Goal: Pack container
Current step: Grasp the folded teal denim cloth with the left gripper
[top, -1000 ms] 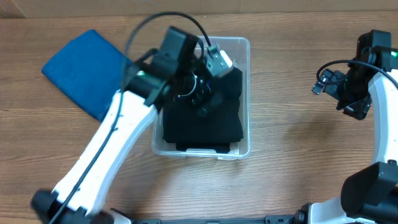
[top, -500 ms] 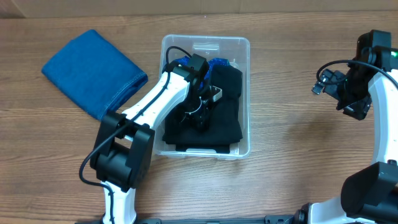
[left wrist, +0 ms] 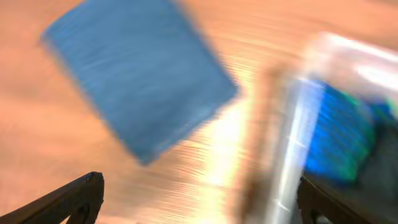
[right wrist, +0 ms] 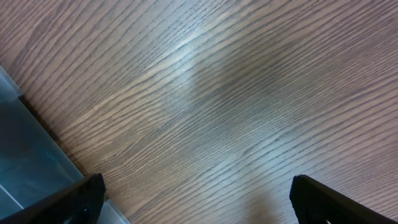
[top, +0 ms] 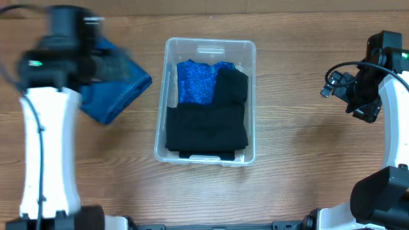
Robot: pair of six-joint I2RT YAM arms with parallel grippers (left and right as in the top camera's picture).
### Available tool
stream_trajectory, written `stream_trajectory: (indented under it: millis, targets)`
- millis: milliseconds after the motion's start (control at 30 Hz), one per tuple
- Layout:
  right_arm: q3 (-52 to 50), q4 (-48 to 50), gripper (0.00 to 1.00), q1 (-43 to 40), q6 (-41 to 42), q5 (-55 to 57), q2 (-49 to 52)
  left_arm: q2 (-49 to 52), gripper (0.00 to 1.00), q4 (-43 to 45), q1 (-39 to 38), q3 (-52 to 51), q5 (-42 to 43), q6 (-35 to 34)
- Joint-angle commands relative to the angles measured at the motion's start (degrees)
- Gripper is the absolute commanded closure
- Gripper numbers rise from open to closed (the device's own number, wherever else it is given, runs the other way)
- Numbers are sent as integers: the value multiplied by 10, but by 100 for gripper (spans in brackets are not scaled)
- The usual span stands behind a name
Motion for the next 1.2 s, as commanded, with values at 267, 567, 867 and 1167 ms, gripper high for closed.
stream_trajectory:
  millis: [267, 567, 867, 1167]
  targets:
    - [0, 7, 0, 0, -9, -1, -6, 241, 0, 227, 304, -188, 309, 52]
    - [0, 13, 0, 0, -13, -1, -6, 389, 0, 409, 279, -188, 417, 30]
    - [0, 14, 0, 0, -13, -8, -6, 403, 57, 455, 212, -188, 469, -63]
    - [0, 13, 0, 0, -22, -12, -6, 282, 96, 442, 215, -188, 544, -39]
